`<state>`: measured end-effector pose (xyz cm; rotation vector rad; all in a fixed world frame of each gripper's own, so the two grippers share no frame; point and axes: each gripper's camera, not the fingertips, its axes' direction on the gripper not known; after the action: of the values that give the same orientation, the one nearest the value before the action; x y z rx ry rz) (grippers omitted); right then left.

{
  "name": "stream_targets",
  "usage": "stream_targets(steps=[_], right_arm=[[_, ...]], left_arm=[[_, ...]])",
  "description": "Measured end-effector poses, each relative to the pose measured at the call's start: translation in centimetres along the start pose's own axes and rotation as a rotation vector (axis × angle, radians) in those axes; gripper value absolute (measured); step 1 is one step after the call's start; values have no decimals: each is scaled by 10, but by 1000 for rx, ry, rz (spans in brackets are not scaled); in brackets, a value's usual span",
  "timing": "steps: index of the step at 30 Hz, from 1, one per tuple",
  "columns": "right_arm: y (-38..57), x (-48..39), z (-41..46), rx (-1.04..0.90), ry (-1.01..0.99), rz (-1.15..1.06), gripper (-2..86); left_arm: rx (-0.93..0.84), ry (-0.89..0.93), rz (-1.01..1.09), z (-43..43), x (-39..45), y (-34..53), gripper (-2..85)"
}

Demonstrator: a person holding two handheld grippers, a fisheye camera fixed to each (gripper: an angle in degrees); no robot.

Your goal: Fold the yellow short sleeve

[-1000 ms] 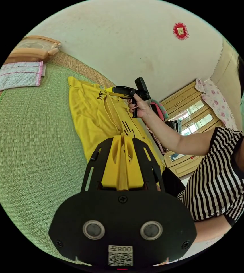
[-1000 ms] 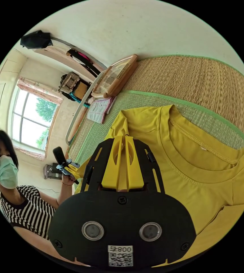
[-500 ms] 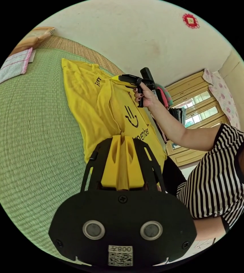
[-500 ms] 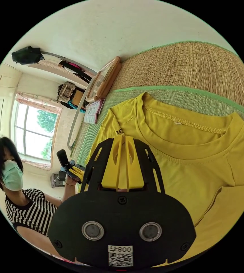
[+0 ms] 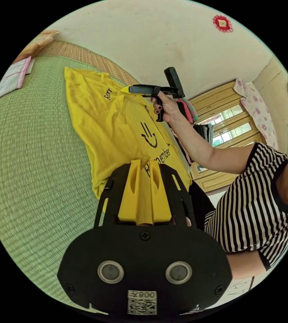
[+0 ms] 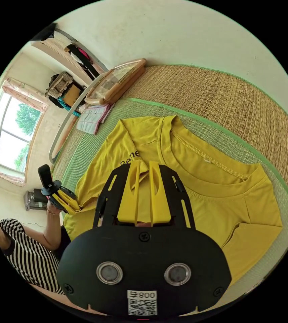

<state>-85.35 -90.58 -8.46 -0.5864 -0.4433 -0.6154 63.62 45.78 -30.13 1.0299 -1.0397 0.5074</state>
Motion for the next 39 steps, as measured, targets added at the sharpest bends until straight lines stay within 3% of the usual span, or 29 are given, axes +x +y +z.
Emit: stream_targets(steps=[7, 13, 18, 28, 32, 39], right_arm=[[14, -15, 23, -68, 94, -13, 40], [46, -36, 8, 9, 106, -17, 20], [78, -65, 31, -42, 195, -67, 7], [142, -85, -6, 71, 256, -52, 2], [176, -77, -19, 94, 203, -22, 1], [180, -79, -9, 65, 206, -51, 2]], left_arm=[[-90, 38, 21, 19, 8, -18, 62], [78, 45, -16, -3, 5, -17, 44], [-49, -105, -129, 13, -1, -24, 20], [-48, -117, -130, 10, 7, -27, 5], [9, -29, -93, 2, 13, -26, 3], [-69, -92, -127, 2, 14, -22, 3]])
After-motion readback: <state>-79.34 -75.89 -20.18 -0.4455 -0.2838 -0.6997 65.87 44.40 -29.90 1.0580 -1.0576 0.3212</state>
